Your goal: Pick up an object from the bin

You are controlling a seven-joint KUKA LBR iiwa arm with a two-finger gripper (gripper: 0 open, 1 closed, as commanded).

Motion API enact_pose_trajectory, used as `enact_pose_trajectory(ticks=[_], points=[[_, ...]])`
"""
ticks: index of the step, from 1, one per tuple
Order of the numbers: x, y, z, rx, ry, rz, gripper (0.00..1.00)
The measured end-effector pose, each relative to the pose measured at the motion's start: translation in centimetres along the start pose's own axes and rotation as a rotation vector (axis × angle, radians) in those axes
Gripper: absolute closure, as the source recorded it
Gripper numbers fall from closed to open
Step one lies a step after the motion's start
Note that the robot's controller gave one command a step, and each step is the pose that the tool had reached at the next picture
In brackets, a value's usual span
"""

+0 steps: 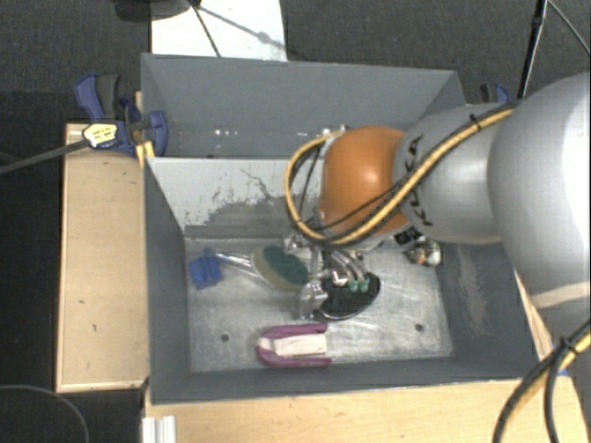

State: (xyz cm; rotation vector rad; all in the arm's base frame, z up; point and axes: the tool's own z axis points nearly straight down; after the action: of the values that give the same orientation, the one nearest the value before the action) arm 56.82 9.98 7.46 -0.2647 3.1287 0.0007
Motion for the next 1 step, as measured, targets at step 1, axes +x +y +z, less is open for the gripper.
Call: enact_pose_trajectory(ticks=[1], points=[[-0.15, 0.02, -0.24, -0.001, -0.005, 0.005, 1.00]])
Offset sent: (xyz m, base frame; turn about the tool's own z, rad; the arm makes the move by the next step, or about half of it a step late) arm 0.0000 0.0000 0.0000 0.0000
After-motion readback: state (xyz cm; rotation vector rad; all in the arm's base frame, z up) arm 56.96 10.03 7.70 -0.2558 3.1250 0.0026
